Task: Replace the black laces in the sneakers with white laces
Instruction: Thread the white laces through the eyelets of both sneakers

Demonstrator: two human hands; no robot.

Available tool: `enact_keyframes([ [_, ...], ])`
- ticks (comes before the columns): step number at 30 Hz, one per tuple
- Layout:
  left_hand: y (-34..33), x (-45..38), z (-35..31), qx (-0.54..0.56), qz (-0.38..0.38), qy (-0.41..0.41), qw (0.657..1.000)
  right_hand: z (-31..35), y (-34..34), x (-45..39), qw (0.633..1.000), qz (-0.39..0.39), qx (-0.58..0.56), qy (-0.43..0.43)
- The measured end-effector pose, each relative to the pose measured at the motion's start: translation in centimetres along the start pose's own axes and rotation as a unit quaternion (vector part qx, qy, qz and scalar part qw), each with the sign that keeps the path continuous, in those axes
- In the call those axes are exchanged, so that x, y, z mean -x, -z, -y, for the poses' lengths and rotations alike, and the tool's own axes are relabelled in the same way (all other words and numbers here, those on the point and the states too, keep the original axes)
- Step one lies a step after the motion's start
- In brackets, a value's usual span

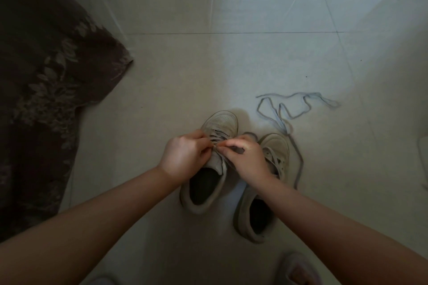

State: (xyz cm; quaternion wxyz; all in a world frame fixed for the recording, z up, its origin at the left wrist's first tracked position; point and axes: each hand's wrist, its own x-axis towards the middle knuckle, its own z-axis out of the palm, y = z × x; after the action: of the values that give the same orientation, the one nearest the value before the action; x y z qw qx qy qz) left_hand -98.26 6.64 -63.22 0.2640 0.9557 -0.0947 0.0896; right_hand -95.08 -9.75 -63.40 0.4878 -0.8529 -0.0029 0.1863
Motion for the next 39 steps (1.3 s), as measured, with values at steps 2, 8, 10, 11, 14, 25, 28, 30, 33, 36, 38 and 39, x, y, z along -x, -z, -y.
enact_keyframes([
  [2,0.1,0.1,0.2,-0.001,0.002,-0.010,1.000,0.1,0.0,0.1,1.000,-0.001,0.003,-0.001],
  [8,0.4,0.6,0.5,0.087,0.021,0.058,0.994,0.3,0.1,0.5,0.994,0.000,0.088,0.071],
  [10,0.6,0.6,0.4,0.129,0.037,0.117,0.984,0.2,-0.1,0.9,0.973,0.010,0.167,0.158],
  [11,0.6,0.6,0.3,0.152,0.047,0.152,0.975,0.2,-0.3,1.0,0.965,0.012,0.190,0.179],
  [14,0.8,0.3,0.2,0.302,0.028,0.303,0.903,0.4,-0.5,0.9,0.967,-0.001,0.188,0.170],
  [25,1.8,0.5,5.8,0.204,-0.015,0.470,0.858,0.1,0.8,0.3,0.967,0.038,0.206,0.143],
  [28,1.4,0.9,4.3,0.067,0.070,0.301,0.949,0.1,0.5,0.2,0.967,0.038,0.205,0.145],
  [30,1.3,0.8,2.6,0.021,0.067,0.170,0.983,0.1,0.3,0.2,0.968,0.036,0.202,0.146],
  [33,0.9,0.5,1.6,0.037,0.101,0.060,0.992,0.2,0.3,0.3,0.968,0.029,0.202,0.146],
  [36,0.4,0.5,1.4,0.066,0.136,0.035,0.988,0.4,0.4,0.5,0.967,-0.002,0.213,0.139],
  [38,0.4,0.4,1.3,0.072,0.138,0.025,0.988,0.3,0.5,0.6,0.969,-0.030,0.212,0.127],
  [39,0.4,0.5,1.3,0.052,0.132,0.022,0.990,0.2,0.5,0.8,0.970,-0.039,0.208,0.118],
])
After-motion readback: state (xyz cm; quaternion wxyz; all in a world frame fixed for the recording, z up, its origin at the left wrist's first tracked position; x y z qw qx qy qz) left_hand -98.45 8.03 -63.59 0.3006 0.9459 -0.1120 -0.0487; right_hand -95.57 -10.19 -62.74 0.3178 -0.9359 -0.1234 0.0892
